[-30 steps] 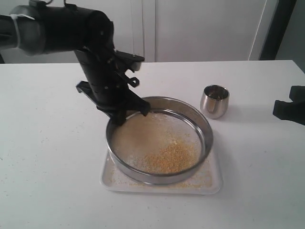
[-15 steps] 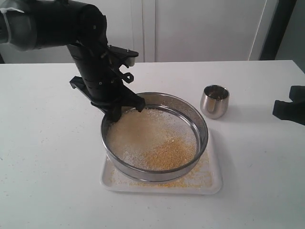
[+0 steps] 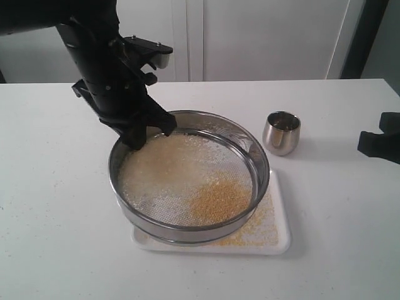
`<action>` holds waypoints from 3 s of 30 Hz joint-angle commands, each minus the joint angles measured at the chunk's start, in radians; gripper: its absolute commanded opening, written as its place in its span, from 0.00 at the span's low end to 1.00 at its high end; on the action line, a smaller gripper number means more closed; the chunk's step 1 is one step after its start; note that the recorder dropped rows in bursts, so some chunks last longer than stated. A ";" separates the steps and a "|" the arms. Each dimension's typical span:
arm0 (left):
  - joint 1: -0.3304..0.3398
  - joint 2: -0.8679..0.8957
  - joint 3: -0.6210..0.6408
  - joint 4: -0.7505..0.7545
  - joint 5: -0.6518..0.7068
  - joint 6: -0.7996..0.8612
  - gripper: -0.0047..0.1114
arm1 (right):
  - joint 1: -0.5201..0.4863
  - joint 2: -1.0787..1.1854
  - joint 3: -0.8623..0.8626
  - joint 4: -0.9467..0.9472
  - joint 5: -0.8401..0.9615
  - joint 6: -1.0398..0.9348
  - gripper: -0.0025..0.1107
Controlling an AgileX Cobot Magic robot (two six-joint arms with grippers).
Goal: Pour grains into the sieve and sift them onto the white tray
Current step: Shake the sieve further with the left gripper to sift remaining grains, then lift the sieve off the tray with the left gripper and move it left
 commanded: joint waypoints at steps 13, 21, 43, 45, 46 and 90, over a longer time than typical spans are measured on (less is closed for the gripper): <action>-0.008 0.068 0.002 -0.026 -0.229 0.016 0.04 | 0.001 -0.003 0.003 0.000 -0.006 -0.002 0.02; 0.001 0.104 -0.040 -0.116 0.046 0.088 0.04 | 0.001 -0.003 0.003 0.000 -0.006 -0.002 0.02; 0.083 0.082 -0.040 -0.152 0.053 0.030 0.04 | 0.001 -0.003 0.003 0.000 -0.006 -0.002 0.02; 0.108 0.030 -0.038 -0.089 0.071 -0.015 0.04 | 0.001 -0.003 0.003 0.000 -0.006 -0.002 0.02; 0.119 0.014 -0.027 -0.077 0.081 -0.019 0.04 | 0.001 -0.003 0.003 0.000 -0.006 -0.002 0.02; 0.465 0.370 -0.311 -0.106 -0.192 0.159 0.04 | 0.001 -0.003 0.003 0.000 -0.007 -0.002 0.02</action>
